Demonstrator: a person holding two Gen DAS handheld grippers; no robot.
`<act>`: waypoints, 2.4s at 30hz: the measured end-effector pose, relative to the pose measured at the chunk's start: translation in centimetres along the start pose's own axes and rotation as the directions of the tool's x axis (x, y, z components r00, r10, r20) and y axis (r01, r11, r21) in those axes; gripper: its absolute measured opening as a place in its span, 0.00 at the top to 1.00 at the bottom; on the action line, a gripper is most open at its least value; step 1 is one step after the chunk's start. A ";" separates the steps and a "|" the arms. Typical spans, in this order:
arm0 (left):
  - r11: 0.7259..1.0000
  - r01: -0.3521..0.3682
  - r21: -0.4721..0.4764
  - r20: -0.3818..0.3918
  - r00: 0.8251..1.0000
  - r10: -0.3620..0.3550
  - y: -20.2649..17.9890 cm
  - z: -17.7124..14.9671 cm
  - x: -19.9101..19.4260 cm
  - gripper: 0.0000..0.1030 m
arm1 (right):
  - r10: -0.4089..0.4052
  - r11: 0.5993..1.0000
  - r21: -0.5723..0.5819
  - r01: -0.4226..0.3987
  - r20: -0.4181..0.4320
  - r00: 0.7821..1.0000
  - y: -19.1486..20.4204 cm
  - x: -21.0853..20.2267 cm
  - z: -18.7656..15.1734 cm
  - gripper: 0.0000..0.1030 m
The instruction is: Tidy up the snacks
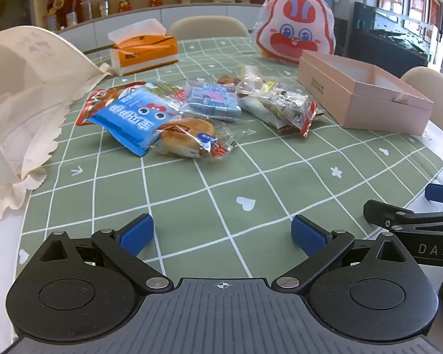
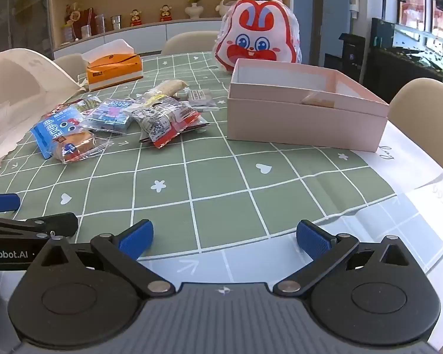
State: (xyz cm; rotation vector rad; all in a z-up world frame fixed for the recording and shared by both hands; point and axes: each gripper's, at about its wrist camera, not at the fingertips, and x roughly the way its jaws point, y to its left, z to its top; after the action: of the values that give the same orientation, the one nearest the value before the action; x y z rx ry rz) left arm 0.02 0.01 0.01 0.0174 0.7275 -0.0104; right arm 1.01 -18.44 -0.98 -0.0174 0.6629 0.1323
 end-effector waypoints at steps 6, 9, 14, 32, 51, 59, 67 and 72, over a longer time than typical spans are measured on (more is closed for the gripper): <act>1.000 0.000 0.000 0.002 1.000 0.000 0.0 0.0 0.0 0.01 | -0.002 1.000 0.001 0.002 -0.001 1.000 0.0 -0.1 0.0 0.00; 1.000 0.000 -0.001 0.000 1.000 0.000 0.0 0.1 0.0 0.01 | -0.003 1.000 0.002 0.003 -0.001 1.000 0.0 -0.1 -0.1 0.00; 1.000 0.000 0.000 0.002 1.000 0.000 0.0 0.0 0.0 0.01 | -0.004 1.000 0.002 0.004 0.000 1.000 0.0 -0.1 -0.1 0.00; 1.000 0.017 -0.005 0.010 1.000 -0.017 0.4 0.0 0.0 0.00 | -0.007 1.000 0.001 0.007 0.001 1.000 0.1 -0.1 -0.1 0.00; 1.000 0.014 -0.003 0.011 1.000 -0.014 0.4 0.0 0.1 0.00 | -0.008 1.000 0.000 0.008 0.001 1.000 0.0 0.0 0.0 0.00; 1.000 0.014 -0.002 0.011 1.000 -0.013 0.4 0.0 0.1 0.00 | -0.008 1.000 0.000 0.008 0.001 1.000 0.0 -0.1 0.0 0.00; 1.000 0.013 -0.001 0.011 1.000 -0.013 0.4 0.0 0.1 0.00 | -0.008 1.000 0.000 0.008 0.002 1.000 0.0 0.0 0.0 0.00; 1.000 0.012 0.000 0.011 1.000 -0.012 0.4 0.0 0.1 0.00 | -0.008 1.000 0.000 0.008 0.002 1.000 0.0 0.0 0.0 0.00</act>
State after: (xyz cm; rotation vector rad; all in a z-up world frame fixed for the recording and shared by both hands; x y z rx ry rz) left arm 0.11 0.43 -0.11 0.0123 0.7169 -0.0222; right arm 0.96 -18.44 -0.98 -0.0196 0.6610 0.1244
